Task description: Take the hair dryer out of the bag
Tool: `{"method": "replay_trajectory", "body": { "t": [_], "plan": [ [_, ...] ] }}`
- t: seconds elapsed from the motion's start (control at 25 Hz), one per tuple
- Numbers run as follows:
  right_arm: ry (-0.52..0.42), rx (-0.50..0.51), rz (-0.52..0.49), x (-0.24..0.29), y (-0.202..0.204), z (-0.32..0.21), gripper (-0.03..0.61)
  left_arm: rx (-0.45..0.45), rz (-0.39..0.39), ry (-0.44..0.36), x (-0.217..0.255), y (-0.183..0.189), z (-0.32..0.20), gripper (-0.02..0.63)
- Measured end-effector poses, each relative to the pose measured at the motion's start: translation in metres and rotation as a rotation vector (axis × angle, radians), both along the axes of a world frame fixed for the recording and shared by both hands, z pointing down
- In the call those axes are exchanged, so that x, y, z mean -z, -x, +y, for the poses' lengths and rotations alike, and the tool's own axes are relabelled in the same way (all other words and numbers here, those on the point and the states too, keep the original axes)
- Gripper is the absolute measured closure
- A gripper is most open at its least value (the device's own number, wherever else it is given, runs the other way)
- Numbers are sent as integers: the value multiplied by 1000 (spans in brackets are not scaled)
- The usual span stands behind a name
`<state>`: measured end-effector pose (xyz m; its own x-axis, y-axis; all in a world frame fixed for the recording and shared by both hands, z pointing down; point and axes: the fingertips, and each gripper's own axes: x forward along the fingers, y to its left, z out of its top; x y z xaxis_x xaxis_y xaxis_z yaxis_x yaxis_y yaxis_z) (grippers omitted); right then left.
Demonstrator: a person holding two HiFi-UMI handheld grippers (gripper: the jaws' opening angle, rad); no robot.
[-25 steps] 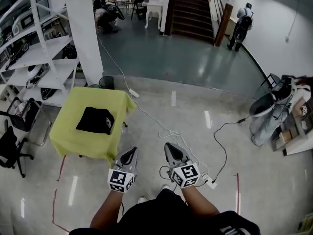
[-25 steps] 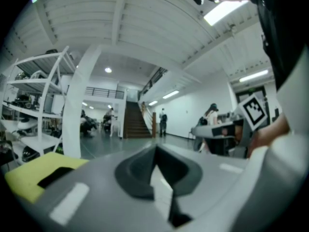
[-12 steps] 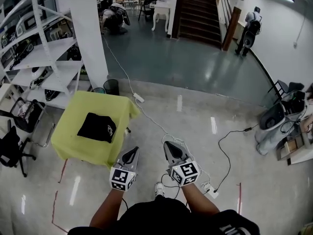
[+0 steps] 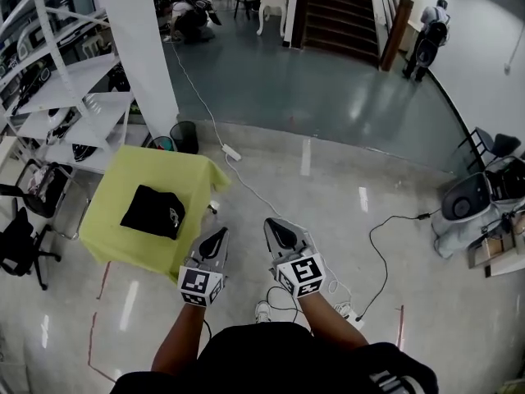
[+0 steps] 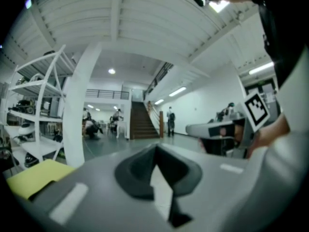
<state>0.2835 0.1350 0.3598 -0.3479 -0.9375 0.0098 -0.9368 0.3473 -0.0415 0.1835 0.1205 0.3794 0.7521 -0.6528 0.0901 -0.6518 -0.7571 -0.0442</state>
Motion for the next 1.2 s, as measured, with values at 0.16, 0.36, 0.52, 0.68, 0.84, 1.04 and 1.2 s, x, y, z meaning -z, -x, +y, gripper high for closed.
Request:
{"method": "replay_trajectory", "body": {
  "t": [0.16,0.36,0.52,0.68,0.84,1.04,1.2],
  "plan": [
    [4,45,-2,-4,-2,-15,572,30,-7,4,0,-10,-14,607],
    [17,88,-17,-11,-5,-29,572,73,-18,10,-2,-12,-27,606],
    [23,116,-28,-16,3,-43,572,102,-30,12,-4,-1,-38,607],
    [32,144,-22,-21,16,-63,572,133,-27,22,-6,15,-55,607],
    [45,174,-5,-28,34,-91,572,168,-29,30,-15,35,-78,607],
    [41,231,46,-30,69,-140,572,207,-39,47,-33,67,-121,607],
    [39,248,65,-28,90,-183,572,237,-24,51,-31,94,-160,607]
  ]
}}
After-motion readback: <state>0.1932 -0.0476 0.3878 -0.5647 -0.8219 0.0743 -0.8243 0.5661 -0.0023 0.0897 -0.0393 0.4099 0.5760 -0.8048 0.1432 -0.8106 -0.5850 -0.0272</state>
